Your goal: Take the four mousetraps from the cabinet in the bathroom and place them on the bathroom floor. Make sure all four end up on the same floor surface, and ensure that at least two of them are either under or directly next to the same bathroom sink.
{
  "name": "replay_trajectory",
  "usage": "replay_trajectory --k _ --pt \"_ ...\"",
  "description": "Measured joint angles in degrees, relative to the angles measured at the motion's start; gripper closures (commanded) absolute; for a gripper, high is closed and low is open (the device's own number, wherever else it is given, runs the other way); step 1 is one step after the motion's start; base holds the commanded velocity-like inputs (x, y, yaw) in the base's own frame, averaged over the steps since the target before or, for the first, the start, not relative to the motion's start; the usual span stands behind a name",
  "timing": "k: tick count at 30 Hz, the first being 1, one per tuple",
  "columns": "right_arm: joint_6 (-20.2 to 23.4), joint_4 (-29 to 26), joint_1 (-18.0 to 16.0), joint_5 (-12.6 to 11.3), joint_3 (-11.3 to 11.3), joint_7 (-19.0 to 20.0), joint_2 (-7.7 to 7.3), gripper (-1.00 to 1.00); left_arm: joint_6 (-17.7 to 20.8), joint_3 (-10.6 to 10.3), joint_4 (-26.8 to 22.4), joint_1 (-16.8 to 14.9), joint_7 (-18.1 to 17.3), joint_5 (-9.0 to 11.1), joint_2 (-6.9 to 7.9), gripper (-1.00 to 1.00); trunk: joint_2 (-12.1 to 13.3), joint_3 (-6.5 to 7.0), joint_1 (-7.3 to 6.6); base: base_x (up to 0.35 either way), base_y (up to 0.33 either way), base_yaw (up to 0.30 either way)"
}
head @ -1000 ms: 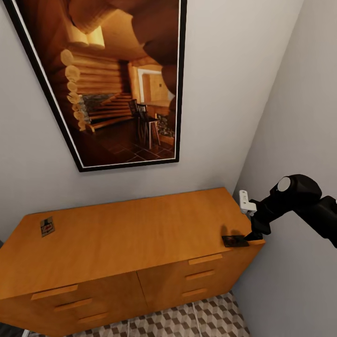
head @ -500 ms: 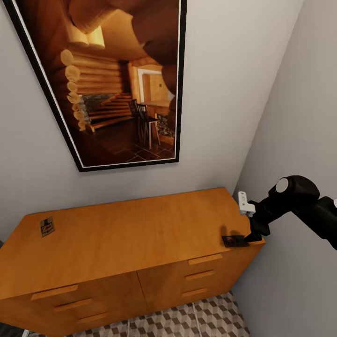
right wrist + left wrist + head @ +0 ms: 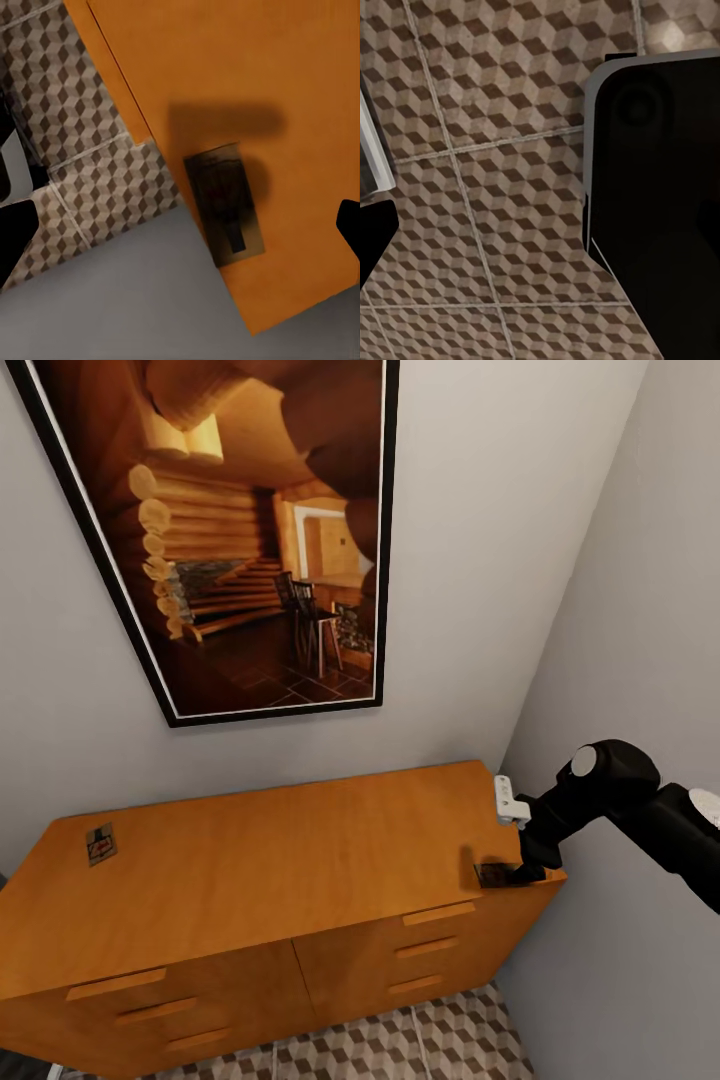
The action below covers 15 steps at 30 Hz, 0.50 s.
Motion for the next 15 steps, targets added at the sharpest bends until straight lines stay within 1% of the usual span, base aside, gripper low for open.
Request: replay_trajectory --k 2,5,12,15 --pt "0.0 0.3 0.0 0.0 0.0 0.0 0.79 -1.00 0.0 0.0 0.0 0.0 0.0 0.0 0.00 -1.00 0.0 -0.05 0.00 0.000 0.000 -0.007" --pt "0.0 0.7 0.0 0.0 0.1 0.0 1.53 -1.00 0.0 0.0 0.0 0.0 0.0 0.0 0.00 -1.00 0.0 -0.09 0.00 0.000 0.000 -0.004" --pt "0.0 0.7 0.0 0.0 0.1 0.0 1.53 -1.00 0.0 0.0 0.0 0.0 0.0 0.0 0.00 -1.00 0.0 -0.15 0.00 0.000 0.000 -0.004" --pt "0.0 1.0 0.0 -0.1 0.1 0.0 2.06 -1.00 0.0 0.0 0.0 0.0 0.0 0.0 0.00 -1.00 0.0 -0.17 0.00 0.000 0.000 -0.002"
